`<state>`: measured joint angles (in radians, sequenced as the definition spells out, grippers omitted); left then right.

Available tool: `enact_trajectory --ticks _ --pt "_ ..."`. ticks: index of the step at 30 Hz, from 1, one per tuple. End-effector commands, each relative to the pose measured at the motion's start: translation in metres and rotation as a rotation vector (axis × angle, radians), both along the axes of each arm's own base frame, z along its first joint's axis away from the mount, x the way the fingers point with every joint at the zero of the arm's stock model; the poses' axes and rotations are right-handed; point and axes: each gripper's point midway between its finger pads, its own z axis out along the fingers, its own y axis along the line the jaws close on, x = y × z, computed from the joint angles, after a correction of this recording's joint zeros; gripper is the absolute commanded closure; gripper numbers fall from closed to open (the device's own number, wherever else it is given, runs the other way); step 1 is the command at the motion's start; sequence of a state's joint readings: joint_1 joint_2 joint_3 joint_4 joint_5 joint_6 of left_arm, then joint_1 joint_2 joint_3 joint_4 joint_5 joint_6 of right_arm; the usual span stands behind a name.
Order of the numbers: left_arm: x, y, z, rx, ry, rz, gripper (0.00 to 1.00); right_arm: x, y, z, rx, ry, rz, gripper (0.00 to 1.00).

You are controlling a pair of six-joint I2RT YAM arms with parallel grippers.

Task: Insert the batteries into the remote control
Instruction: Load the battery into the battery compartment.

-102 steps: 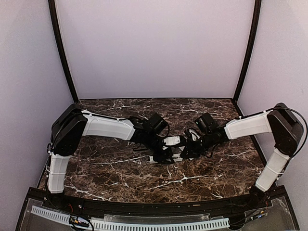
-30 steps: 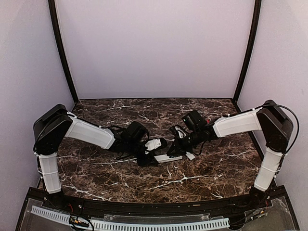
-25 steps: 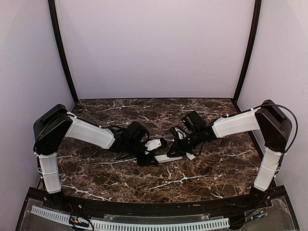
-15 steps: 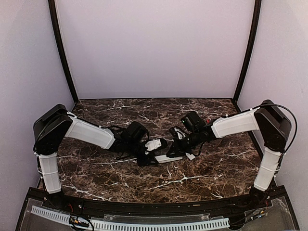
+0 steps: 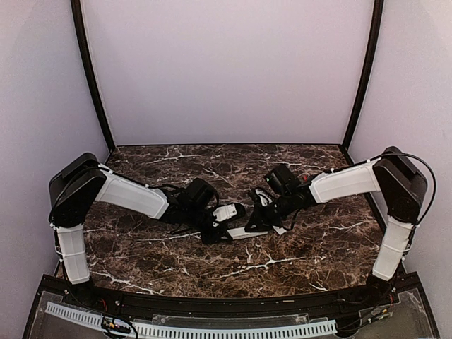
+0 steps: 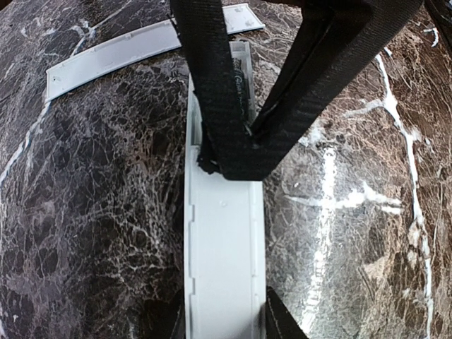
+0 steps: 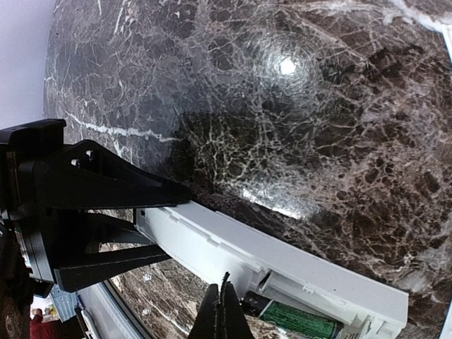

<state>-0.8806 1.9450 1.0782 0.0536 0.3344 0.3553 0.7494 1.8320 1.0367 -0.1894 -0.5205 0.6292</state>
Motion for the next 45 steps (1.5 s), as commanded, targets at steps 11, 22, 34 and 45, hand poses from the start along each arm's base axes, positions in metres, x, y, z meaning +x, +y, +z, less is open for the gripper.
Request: enact_trajectory --ticks 11,22,34,45 --pt "-0.002 0.003 -0.002 0.027 0.01 -0.018 0.78 0.007 -0.007 -0.004 -0.079 -0.03 -0.029 1.0" --pt "-0.004 0.008 -0.007 0.053 0.015 -0.019 0.78 0.006 -0.027 -0.013 -0.128 -0.019 -0.072 1.0" --pt "-0.004 0.01 -0.009 0.07 0.009 -0.026 0.79 0.008 -0.049 -0.019 -0.15 -0.015 -0.108 1.0" --pt "-0.003 0.01 -0.009 0.078 0.006 -0.023 0.79 0.008 -0.04 -0.001 -0.12 -0.061 -0.048 1.0"
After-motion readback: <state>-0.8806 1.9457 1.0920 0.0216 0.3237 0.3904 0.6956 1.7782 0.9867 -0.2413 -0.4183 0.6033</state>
